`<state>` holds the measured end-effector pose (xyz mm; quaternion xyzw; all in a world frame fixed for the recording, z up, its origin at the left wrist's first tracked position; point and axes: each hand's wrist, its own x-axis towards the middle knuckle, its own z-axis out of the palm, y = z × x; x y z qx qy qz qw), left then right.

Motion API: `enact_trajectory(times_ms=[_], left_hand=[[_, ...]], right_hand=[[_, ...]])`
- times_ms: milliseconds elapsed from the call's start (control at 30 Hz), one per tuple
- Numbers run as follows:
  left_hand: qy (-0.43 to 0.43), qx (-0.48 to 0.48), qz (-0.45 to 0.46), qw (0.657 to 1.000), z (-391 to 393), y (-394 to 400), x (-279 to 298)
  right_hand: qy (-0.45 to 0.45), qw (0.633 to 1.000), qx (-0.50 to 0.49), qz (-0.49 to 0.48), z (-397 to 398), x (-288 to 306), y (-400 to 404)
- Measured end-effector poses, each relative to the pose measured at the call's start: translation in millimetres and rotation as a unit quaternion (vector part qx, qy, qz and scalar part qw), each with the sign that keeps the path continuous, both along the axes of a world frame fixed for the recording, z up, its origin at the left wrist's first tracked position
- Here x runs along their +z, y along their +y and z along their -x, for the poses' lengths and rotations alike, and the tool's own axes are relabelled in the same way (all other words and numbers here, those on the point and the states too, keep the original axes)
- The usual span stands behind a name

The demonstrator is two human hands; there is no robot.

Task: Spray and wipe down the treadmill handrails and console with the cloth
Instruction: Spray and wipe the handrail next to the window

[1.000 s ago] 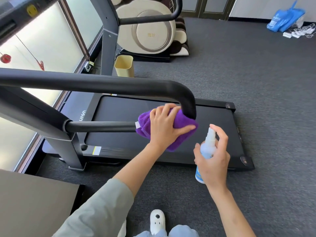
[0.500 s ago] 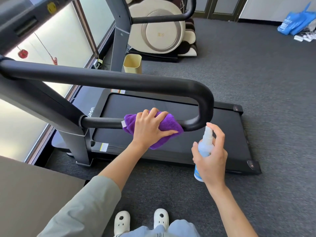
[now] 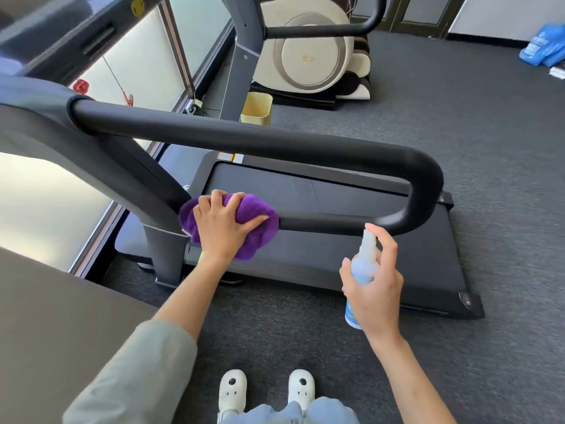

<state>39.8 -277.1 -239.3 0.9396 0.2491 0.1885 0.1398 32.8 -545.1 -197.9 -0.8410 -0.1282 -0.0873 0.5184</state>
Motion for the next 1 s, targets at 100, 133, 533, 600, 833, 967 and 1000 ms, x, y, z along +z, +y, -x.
enact_trajectory(times_ms=[100, 133, 533, 600, 833, 967, 1000], left_hand=[[-0.105, 0.128, 0.137, 0.977, 8.4, -24.0, -2.1], [-0.149, 0.175, 0.19, 0.954, 12.3, -31.4, -4.7], [-0.402, 0.37, 0.652, 0.526, -22.3, -19.3, 0.3], [-0.39, 0.374, 0.674, 0.504, -28.8, -6.1, -3.4], [-0.374, 0.409, 0.674, 0.488, -37.5, -0.1, -5.5], [-0.357, 0.412, 0.68, 0.489, -41.3, -16.5, -5.0], [-0.355, 0.414, 0.681, 0.49, -43.1, -22.5, -4.8]], right_hand=[[0.002, 1.0, 0.017, 0.0, 6.3, -0.9, 15.0], [0.001, 1.0, 0.023, 0.002, 7.2, -1.3, 19.3], [0.026, 0.998, 0.054, 0.02, 9.3, -13.9, 33.5], [0.036, 0.998, 0.055, 0.022, 7.2, -16.3, 32.3], [0.031, 0.998, 0.051, 0.017, -1.2, -14.6, 37.1], [0.021, 0.998, 0.053, 0.012, -2.5, -11.8, 34.5], [0.015, 0.998, 0.053, 0.014, -2.6, -10.8, 32.0]])
